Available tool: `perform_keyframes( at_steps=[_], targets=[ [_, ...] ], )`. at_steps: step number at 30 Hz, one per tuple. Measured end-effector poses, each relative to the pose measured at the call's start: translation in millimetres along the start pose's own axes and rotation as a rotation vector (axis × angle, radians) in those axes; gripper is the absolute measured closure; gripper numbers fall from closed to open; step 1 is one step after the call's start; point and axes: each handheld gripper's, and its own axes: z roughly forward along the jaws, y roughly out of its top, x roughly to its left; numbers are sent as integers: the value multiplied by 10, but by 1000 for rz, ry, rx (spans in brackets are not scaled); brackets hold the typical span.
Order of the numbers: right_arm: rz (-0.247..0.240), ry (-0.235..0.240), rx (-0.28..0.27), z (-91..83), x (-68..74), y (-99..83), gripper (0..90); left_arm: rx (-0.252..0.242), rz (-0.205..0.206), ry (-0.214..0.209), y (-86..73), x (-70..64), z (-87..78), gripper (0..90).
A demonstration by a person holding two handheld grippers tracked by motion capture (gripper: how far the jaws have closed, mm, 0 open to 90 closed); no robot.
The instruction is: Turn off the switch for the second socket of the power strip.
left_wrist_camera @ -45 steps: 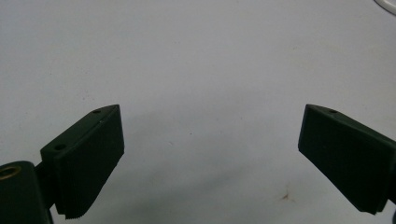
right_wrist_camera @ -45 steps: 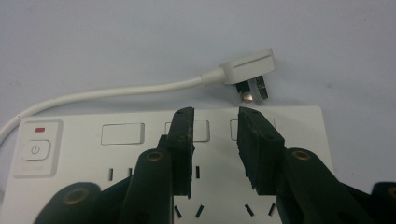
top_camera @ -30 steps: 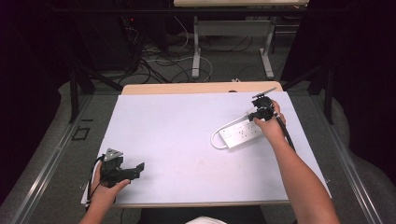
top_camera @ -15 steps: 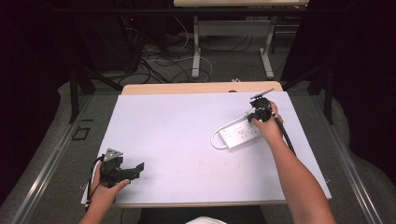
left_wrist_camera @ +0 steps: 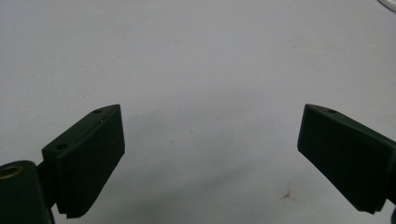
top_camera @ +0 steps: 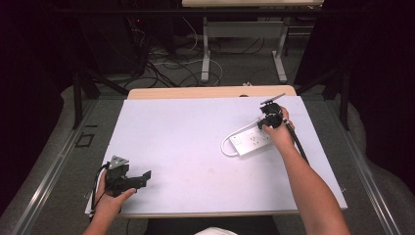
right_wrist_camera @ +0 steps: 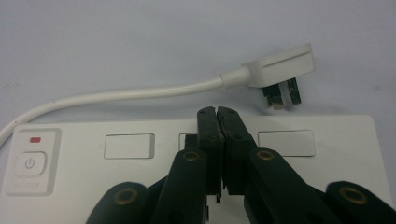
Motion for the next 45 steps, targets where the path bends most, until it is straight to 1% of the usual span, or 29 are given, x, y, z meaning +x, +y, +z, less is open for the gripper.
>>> perform_keyframes(
  at_steps=[1, 3, 4, 6, 8, 9, 10, 12, 13, 15, 18, 21, 22, 23, 25, 26, 29, 30, 31, 32, 33, 34, 37, 40, 41, 45],
  targets=[
    [-11, -12, -2, 2, -10, 1, 877, 0, 0, -1, 0, 1, 0, 73],
    [7, -19, -4, 2, -9, 7, 874, 0, 0, -1, -1, 2, 0, 73],
    [3, -18, -10, 4, -22, 5, 874, 0, 0, 0, -1, 2, 0, 73],
    [23, -24, -3, -5, -17, 6, 873, 0, 0, 0, -1, 2, 0, 73],
    [26, -33, 0, -8, -22, 7, 856, 0, -1, 0, 0, 2, 0, 73],
    [11, -32, -2, -4, -39, 2, 854, 0, 0, 0, 0, 2, 0, 74],
    [23, -18, 4, -8, -42, 4, 853, 1, 0, 0, 0, 1, 0, 74],
    [35, -18, 7, -7, -41, 5, 867, 1, 1, 0, 1, 1, 1, 74],
    [25, -12, 6, -9, -45, 3, 868, 1, 1, 0, 1, 1, 1, 74],
    [17, -16, 6, -9, -45, 3, 873, -3, 1, 0, -1, -1, 4, 74],
    [29, -22, -2, -6, -42, -1, 880, -3, 1, 0, -1, -1, 3, 74],
    [23, -19, -6, -5, -50, -5, 880, -3, 1, 0, -2, -1, 2, 74],
    [25, -16, -8, -4, -53, -6, 880, -2, 2, 0, -2, -1, 3, 74],
    [39, -15, -1, -7, -53, -5, 880, -2, 3, 0, -1, -2, 3, 74],
    [34, -8, -10, -5, -66, -11, 880, 2, 5, 0, 0, -1, 2, 74],
    [40, -1, -9, -8, -65, -11, 880, 5, 7, -1, 1, -1, 0, 74],
    [44, -6, -6, -4, -74, -16, 889, 6, 6, -1, 0, -2, 3, 74],
    [44, -12, 4, 4, -71, -18, 900, 7, 6, -1, 0, -2, 4, 74],
    [57, 9, -10, 13, -74, -25, 900, 5, 4, -1, -1, -4, 5, 74],
    [57, 13, -5, 9, -78, -25, 900, 6, 4, -1, -1, -4, 5, 74],
    [67, 15, 7, 6, -71, -22, 900, 8, 6, -1, -1, -1, 4, 74],
    [58, 26, -8, 11, -75, -30, 900, 5, 2, -1, -1, -3, 6, 74],
    [40, 12, -2, 5, -66, -32, 900, 4, 1, -1, -1, -2, 8, 74],
    [50, 6, 1, 6, -56, -28, 898, 6, 3, -2, 1, -1, 9, 74],
    [46, 3, -2, 7, -59, -30, 884, -5, 0, 0, -2, -4, 17, 74],
    [35, -9, -12, 7, -61, -35, 865, 3, -7, 0, 3, -3, 20, 75]
  ],
)
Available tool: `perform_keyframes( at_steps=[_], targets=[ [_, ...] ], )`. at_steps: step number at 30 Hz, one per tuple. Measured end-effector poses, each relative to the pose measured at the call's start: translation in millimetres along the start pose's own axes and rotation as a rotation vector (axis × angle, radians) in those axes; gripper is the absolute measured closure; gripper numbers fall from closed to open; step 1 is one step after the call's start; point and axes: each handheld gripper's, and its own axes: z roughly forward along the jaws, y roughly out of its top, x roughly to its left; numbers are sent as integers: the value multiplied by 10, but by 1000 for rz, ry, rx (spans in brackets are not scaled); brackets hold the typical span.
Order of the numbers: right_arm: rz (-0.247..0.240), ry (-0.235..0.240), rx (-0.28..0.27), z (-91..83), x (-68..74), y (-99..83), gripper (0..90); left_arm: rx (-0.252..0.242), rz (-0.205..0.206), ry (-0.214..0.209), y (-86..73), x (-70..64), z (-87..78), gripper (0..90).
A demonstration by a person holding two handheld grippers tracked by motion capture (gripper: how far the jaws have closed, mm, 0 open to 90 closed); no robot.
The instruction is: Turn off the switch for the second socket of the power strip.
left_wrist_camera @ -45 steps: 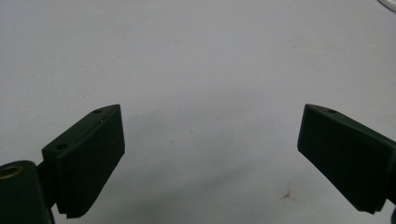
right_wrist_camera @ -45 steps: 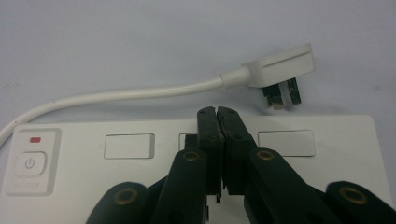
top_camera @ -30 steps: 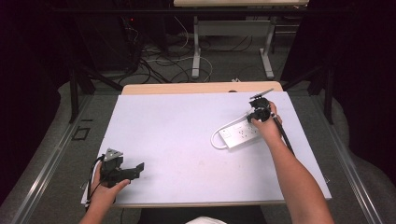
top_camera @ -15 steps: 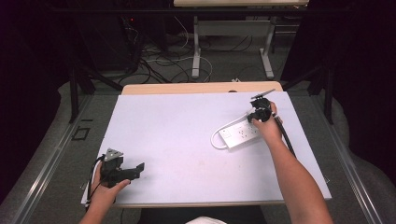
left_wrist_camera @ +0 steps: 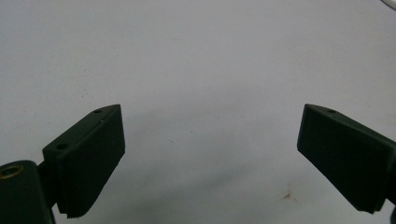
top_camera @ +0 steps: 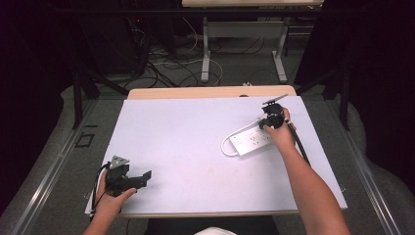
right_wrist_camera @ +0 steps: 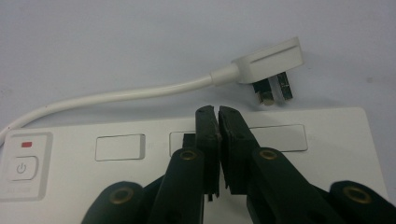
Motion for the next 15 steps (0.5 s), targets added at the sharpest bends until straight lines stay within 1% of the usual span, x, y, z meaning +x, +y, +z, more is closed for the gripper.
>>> perform_keyframes(
  at_steps=[2, 3, 5, 7, 9, 10, 11, 12, 15],
  targets=[
    [-5, 0, -10, 3, -6, -8, 854, 1, 1, 0, 2, 2, 4, 75],
    [17, -5, -8, 1, 0, -7, 848, 4, 6, 0, 3, 6, 4, 75],
    [8, 14, -14, -2, -24, -16, 840, 0, 4, 2, 3, 5, 13, 75],
    [11, 10, -13, -1, -29, -17, 827, -1, 3, 1, 3, 7, 20, 75],
    [16, 29, -17, -3, -14, -14, 812, -2, 0, -1, 4, 9, 27, 75],
    [11, 23, -24, 5, -12, -17, 803, -2, -1, -1, 4, 10, 28, 76],
    [20, 20, -19, 3, 1, -13, 798, -2, -1, -1, 5, 11, 29, 76],
    [4, 13, -12, -3, -1, -13, 796, -1, -2, -1, 6, 11, 30, 76],
    [5, 17, -12, -4, 0, -13, 778, 2, -2, 0, 4, 13, 32, 76]
  ],
)
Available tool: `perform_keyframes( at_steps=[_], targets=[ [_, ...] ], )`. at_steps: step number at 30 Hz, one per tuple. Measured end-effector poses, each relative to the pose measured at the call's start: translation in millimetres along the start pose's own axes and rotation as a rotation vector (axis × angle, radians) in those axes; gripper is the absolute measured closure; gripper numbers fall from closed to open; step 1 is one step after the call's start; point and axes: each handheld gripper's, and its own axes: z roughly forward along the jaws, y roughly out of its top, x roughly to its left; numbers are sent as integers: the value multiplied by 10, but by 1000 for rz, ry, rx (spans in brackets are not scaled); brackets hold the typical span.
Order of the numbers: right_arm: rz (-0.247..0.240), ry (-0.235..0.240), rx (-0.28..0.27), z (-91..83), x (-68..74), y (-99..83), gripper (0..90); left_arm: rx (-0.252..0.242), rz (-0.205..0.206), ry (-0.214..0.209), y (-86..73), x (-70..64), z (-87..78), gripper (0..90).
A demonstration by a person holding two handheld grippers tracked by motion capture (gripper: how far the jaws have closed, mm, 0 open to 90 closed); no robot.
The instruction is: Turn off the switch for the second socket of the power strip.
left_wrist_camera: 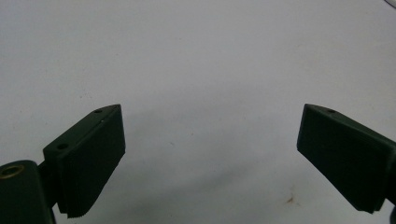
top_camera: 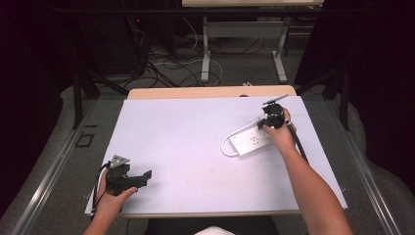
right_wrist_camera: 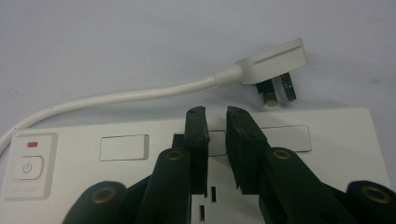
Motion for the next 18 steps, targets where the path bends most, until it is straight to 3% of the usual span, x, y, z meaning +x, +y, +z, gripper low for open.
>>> perform_keyframes(
  at_steps=[10, 18],
  targets=[
    [12, -31, 6, -20, -26, -2, 656, 0, -2, 0, 6, -2, 6, 77],
    [7, -52, -2, -33, -45, -2, 503, 0, -3, 0, -3, 5, -4, 78]
  ],
)
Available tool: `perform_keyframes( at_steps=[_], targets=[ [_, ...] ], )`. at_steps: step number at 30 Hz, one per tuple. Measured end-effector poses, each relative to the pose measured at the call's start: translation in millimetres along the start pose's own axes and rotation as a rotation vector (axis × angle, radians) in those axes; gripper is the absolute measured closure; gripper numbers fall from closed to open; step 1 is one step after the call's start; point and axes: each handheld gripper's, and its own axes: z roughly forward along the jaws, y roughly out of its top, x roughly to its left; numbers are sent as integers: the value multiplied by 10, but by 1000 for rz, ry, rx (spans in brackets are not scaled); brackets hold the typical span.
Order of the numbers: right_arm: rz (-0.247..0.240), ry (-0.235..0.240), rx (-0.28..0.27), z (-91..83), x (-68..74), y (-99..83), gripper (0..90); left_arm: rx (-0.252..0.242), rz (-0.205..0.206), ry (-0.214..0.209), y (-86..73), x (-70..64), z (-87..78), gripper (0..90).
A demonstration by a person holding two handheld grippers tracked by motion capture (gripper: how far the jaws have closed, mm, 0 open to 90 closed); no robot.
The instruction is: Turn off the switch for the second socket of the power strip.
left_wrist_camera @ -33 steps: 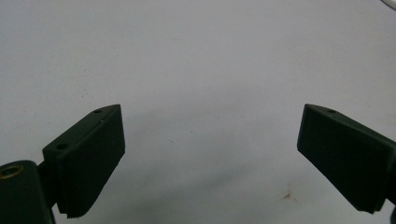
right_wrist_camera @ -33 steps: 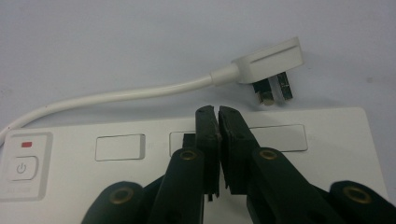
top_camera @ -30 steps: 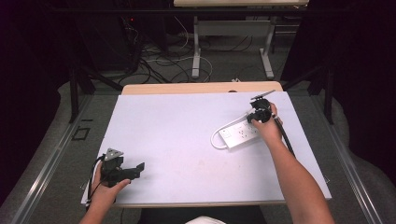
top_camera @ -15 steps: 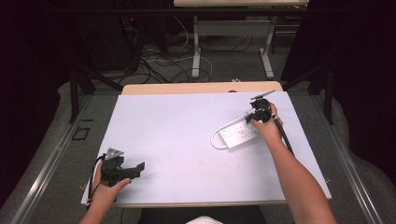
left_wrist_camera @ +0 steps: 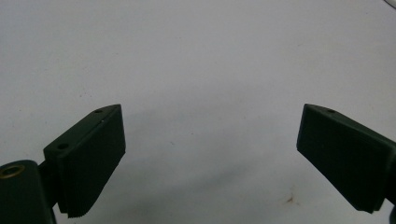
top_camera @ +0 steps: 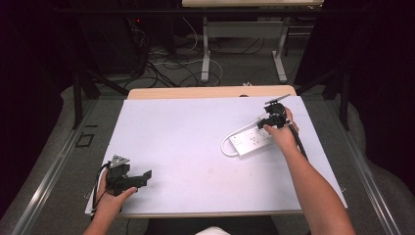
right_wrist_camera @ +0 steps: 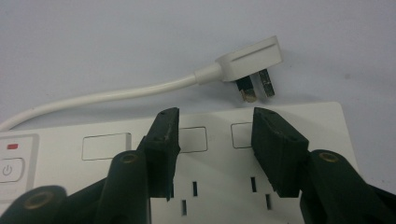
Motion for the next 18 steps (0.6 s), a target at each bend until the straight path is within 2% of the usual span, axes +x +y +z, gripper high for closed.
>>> perform_keyframes(
  at_steps=[1, 2, 5, 9, 11, 14, 15, 17, 18],
  targets=[
    [9, 0, 2, -6, 10, 3, 495, -1, 0, 0, -1, 1, -1, 78],
    [-4, 12, -10, -8, 2, -3, 484, -1, -1, 0, -1, 2, -2, 78],
    [-32, -10, -20, -24, 12, 1, 457, 9, 1, -1, -1, 1, -11, 78],
    [-24, 22, -23, -56, 36, 5, 453, 1, 0, 3, -10, -1, -10, 78],
    [-40, 19, -25, -66, 43, 3, 452, -1, -2, 2, -12, 1, -13, 78],
    [-33, 28, -26, -91, 68, 7, 453, 0, 1, 4, -12, -3, -16, 79],
    [-45, 33, -38, -101, 64, 4, 453, -1, 2, 3, -14, -4, -15, 79],
    [-32, 43, -43, -124, 79, 7, 455, -1, 3, 4, -17, -6, -17, 79],
    [-44, 39, -51, -136, 75, 4, 454, -3, -1, 4, -18, -9, -17, 79]
  ],
)
